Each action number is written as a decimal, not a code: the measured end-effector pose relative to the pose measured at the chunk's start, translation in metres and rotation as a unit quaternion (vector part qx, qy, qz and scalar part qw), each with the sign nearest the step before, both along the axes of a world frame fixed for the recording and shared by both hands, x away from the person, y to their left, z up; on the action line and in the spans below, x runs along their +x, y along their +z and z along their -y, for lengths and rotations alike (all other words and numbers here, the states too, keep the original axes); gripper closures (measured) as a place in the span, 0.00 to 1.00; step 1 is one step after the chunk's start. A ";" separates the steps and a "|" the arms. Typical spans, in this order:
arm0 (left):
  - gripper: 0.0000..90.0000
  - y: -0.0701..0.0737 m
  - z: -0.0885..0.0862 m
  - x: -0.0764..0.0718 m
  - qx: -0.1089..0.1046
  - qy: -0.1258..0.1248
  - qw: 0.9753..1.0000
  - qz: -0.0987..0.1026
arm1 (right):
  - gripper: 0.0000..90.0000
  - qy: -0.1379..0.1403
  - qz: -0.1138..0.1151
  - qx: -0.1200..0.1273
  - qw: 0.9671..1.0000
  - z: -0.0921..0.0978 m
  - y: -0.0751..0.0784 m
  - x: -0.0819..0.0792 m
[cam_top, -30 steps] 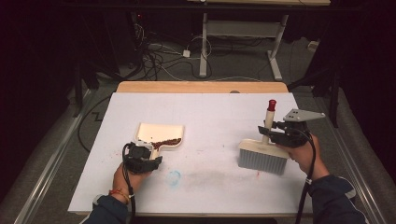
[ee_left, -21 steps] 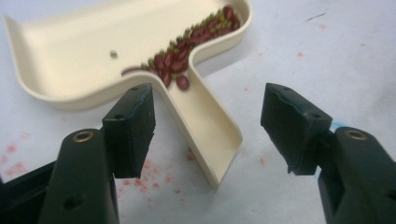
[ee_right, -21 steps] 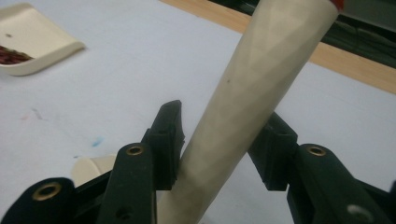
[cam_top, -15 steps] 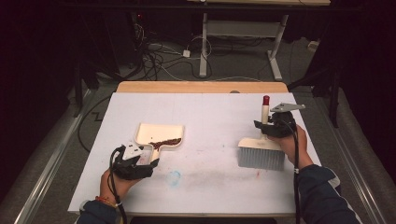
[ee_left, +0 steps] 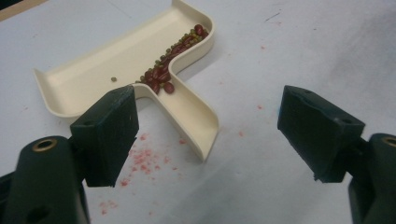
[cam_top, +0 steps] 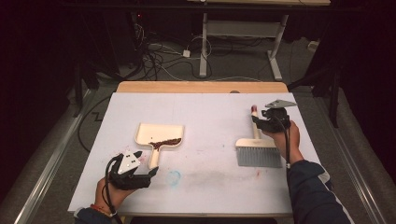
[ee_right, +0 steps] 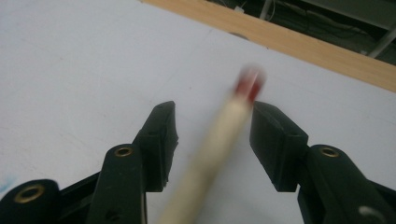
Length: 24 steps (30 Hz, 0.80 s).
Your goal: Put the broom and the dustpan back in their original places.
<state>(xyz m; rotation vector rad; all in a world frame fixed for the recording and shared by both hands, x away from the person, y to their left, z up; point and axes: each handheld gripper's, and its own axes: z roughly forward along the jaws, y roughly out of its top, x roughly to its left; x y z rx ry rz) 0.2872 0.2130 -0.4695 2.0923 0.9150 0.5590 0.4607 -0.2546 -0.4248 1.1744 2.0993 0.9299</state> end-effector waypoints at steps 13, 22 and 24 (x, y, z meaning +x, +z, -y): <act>0.18 -0.002 0.003 0.000 0.008 0.006 1.000 0.005 | 0.50 0.006 0.029 0.033 0.999 -0.002 0.004 -0.010; 0.20 -0.004 0.009 0.000 0.024 0.004 1.000 0.005 | 0.44 0.000 0.059 0.049 0.997 -0.002 0.007 -0.021; 0.20 -0.005 0.009 0.000 0.026 0.003 1.000 0.004 | 0.42 0.001 0.061 0.050 0.997 -0.002 0.008 -0.024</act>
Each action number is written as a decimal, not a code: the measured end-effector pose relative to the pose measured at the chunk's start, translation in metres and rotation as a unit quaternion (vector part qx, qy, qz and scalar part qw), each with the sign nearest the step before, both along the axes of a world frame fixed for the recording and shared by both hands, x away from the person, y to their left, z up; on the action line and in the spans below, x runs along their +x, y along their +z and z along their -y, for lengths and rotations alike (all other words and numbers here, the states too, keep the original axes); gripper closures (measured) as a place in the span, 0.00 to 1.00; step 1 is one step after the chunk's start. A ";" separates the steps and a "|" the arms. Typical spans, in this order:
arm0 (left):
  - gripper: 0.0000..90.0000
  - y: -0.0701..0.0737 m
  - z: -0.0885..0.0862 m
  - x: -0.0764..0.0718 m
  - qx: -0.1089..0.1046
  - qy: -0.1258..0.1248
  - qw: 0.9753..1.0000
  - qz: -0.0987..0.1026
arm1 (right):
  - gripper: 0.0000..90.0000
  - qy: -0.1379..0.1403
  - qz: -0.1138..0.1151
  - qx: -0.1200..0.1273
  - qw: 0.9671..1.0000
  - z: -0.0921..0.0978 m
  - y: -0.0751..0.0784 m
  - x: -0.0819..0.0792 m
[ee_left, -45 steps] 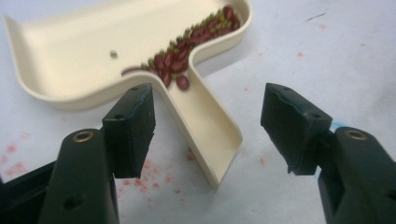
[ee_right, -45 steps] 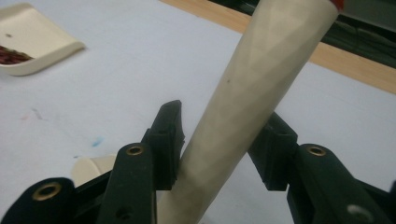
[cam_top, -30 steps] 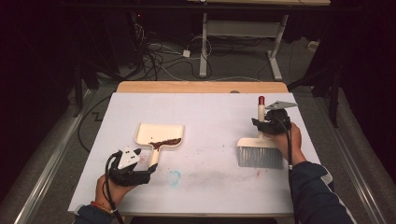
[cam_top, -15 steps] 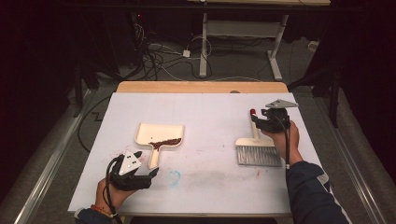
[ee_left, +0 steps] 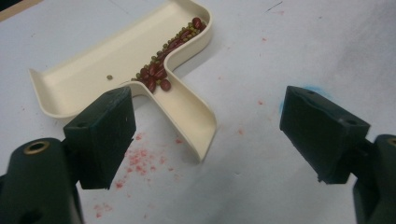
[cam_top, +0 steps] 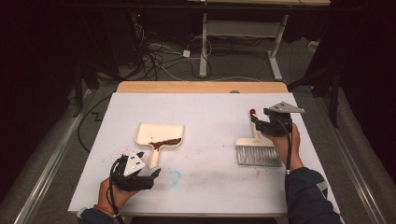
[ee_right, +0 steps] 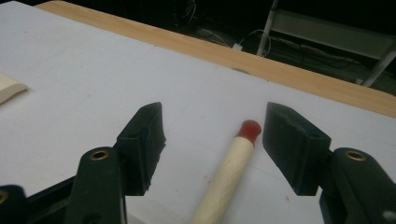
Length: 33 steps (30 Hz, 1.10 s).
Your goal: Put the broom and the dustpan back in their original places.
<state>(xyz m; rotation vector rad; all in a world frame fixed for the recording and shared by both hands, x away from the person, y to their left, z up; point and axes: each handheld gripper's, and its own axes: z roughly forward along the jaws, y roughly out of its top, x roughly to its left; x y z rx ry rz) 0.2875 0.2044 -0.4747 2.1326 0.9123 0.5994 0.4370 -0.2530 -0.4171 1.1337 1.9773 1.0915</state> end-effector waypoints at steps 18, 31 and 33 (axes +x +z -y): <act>0.19 -0.001 -0.001 0.002 0.003 -0.007 1.000 0.007 | 0.18 -0.010 0.037 0.022 0.999 0.001 0.006 -0.008; 0.19 -0.001 -0.001 0.002 0.007 -0.015 1.000 0.003 | 0.17 0.008 0.053 0.029 0.998 -0.004 0.012 -0.014; 0.19 -0.001 -0.001 0.002 0.008 -0.015 1.000 0.002 | 0.17 0.010 0.057 0.027 0.998 -0.005 0.014 -0.016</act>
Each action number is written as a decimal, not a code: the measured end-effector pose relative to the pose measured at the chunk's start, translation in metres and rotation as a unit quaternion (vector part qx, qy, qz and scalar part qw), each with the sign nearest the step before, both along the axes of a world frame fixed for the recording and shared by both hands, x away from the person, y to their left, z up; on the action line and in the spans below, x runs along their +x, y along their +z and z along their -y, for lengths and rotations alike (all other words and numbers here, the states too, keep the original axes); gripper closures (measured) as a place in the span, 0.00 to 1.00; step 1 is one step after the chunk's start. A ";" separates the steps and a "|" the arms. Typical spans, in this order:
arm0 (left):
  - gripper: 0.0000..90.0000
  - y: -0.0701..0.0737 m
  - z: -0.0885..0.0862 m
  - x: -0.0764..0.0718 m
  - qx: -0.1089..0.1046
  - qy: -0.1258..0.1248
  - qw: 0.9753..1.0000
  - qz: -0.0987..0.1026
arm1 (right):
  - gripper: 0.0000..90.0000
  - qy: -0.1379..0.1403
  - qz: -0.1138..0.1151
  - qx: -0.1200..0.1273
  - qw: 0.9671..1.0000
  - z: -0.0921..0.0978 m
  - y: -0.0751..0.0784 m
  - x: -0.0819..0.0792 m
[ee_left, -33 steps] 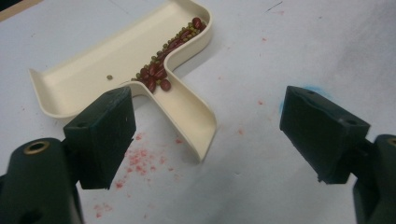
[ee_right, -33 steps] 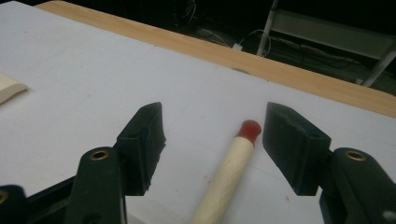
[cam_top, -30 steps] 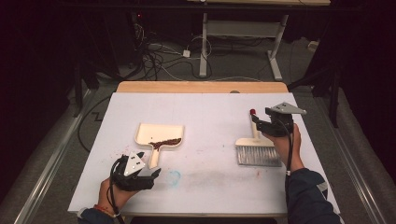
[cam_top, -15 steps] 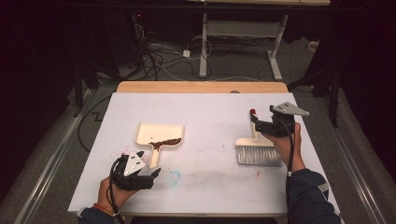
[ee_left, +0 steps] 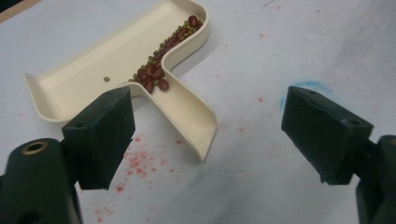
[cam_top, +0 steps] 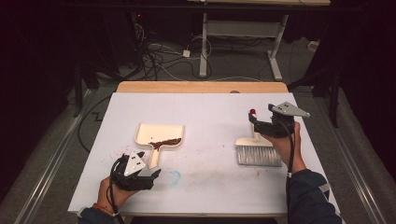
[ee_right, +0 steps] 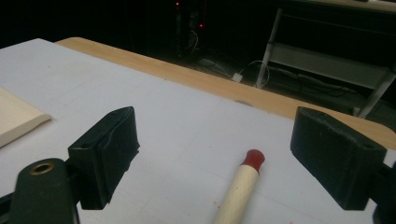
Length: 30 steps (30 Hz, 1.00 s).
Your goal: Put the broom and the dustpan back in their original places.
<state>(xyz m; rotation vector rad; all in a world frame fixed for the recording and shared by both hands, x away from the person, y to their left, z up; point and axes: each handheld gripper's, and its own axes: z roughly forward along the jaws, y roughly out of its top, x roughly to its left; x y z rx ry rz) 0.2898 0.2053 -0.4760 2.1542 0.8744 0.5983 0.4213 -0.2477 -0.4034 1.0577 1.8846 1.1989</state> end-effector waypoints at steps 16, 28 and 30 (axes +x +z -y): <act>0.19 -0.001 0.002 0.001 0.008 0.001 1.000 -0.003 | 0.18 0.027 0.028 -0.016 0.999 -0.004 0.016 -0.021; 0.19 -0.001 0.003 0.001 0.008 0.001 1.000 -0.002 | 0.18 0.053 0.037 -0.022 0.998 -0.008 0.023 -0.039; 0.19 -0.001 0.004 0.001 0.009 0.001 1.000 -0.002 | 0.18 0.057 0.040 -0.025 0.997 -0.008 0.024 -0.041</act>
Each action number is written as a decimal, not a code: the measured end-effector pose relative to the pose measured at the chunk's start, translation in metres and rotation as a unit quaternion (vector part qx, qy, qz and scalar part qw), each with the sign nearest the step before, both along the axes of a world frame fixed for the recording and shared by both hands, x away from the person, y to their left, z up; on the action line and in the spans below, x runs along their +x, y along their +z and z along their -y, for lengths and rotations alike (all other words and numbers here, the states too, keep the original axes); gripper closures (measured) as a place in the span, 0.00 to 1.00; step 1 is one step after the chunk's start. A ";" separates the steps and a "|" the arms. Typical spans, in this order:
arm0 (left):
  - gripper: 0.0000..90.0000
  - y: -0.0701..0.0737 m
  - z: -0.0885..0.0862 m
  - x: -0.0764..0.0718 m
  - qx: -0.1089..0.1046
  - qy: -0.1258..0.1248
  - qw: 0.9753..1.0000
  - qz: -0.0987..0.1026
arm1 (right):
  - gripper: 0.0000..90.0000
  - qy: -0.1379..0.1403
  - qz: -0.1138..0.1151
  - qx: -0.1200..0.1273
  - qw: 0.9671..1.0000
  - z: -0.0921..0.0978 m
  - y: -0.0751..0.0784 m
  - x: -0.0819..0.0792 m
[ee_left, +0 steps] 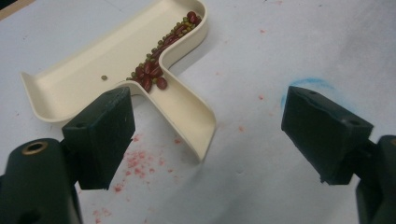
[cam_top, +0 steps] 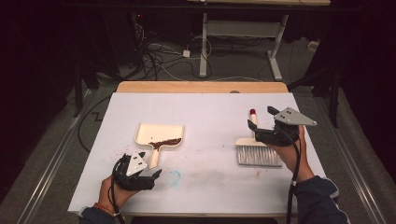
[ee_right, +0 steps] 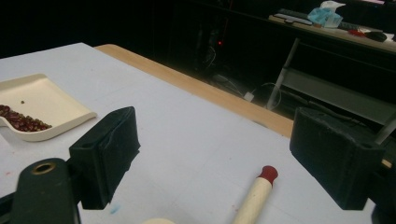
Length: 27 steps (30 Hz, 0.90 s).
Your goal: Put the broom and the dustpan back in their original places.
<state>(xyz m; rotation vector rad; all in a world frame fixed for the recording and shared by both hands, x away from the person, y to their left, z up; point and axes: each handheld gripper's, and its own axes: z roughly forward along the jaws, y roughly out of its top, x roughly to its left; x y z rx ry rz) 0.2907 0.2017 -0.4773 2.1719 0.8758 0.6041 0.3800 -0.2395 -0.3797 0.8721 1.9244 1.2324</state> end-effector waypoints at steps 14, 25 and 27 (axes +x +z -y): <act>0.19 0.000 0.001 0.000 0.000 -0.004 1.000 0.000 | 0.18 0.018 0.007 -0.013 1.000 0.000 0.001 -0.013; 0.19 0.000 0.002 0.000 0.001 -0.007 1.000 -0.001 | 0.18 0.029 0.014 -0.018 0.999 0.000 0.001 -0.023; 0.19 0.000 0.002 0.000 0.001 -0.007 1.000 -0.001 | 0.18 0.030 0.016 -0.020 0.999 0.000 0.002 -0.024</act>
